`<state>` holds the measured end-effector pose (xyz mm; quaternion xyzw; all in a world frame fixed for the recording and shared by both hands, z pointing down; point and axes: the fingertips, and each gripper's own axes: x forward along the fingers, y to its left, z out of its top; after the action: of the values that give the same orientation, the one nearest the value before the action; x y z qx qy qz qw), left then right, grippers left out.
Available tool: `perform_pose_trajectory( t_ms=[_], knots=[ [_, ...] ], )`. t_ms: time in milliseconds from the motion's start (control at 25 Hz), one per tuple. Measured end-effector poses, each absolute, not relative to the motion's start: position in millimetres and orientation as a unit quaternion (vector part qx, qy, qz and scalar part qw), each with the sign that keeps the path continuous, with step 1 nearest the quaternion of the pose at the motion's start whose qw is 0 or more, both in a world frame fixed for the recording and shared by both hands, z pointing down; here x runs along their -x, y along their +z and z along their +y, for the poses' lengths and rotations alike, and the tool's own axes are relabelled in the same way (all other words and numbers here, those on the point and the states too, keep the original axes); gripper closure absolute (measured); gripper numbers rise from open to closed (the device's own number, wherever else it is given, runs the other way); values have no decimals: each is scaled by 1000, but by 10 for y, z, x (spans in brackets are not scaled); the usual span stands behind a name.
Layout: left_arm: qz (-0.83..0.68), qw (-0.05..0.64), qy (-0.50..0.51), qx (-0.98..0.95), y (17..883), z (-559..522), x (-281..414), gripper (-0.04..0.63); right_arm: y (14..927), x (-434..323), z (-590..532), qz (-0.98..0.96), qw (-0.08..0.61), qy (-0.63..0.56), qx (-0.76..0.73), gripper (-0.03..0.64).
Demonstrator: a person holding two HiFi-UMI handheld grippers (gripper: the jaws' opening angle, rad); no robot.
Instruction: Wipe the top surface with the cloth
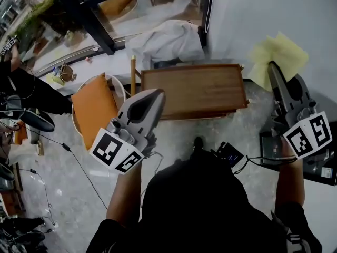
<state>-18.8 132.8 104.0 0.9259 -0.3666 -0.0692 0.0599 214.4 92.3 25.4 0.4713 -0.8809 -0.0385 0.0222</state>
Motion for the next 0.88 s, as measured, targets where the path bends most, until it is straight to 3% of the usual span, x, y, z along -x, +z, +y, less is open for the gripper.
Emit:
perform_pose_trajectory(
  t_ms=[200, 560, 880],
  knots=[
    [-344, 62, -54, -935, 1187, 1875, 334, 586, 544, -1989, 1616, -891, 16, -28, -453, 586],
    [-349, 113, -22, -930, 1706, 2793, 740, 586, 1476, -1247, 2545, -923, 10, 106, -371, 586],
    [-321, 144, 6, -936, 2069, 3181, 679, 586, 1696, -823, 3010, -947, -4, 138, -290, 586]
  ],
)
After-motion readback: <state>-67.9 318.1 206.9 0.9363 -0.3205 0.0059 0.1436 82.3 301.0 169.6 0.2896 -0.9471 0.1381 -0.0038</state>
